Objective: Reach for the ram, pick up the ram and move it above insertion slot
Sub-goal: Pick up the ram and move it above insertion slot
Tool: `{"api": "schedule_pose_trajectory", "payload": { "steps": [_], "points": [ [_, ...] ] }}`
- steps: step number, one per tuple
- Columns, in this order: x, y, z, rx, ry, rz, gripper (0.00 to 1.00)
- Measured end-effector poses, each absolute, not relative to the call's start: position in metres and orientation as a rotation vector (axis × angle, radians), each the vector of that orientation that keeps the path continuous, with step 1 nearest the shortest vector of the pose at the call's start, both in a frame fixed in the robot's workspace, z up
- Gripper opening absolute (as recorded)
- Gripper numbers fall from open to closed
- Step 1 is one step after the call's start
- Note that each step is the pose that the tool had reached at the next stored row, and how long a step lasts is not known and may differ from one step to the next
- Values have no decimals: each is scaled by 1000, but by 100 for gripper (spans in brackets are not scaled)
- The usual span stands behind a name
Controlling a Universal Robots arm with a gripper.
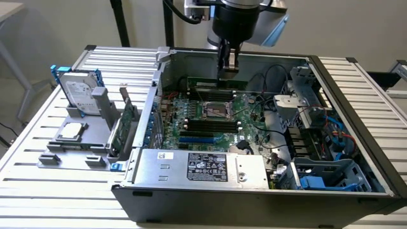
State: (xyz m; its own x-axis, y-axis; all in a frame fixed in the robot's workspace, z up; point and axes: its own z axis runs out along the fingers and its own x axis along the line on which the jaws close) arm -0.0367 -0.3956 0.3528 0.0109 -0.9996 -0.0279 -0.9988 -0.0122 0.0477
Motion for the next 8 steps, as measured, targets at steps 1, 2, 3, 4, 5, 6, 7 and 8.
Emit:
{"api": "schedule_pose_trajectory", "payload": {
  "steps": [1,2,3,4,5,6,7,8],
  "points": [
    [-36,-396,352,2222,-2197,-81,14],
    [-35,-396,352,2222,-2197,-80,14],
    [-34,-396,352,2221,-2196,-80,14],
    [-34,-396,352,2221,-2196,-80,14],
    [-34,-396,352,2221,-2196,-80,14],
    [-34,-396,352,2221,-2196,-80,14],
    [-34,-396,352,2221,-2196,-80,14],
    [-34,-396,352,2221,-2196,-80,14]
  ]
}}
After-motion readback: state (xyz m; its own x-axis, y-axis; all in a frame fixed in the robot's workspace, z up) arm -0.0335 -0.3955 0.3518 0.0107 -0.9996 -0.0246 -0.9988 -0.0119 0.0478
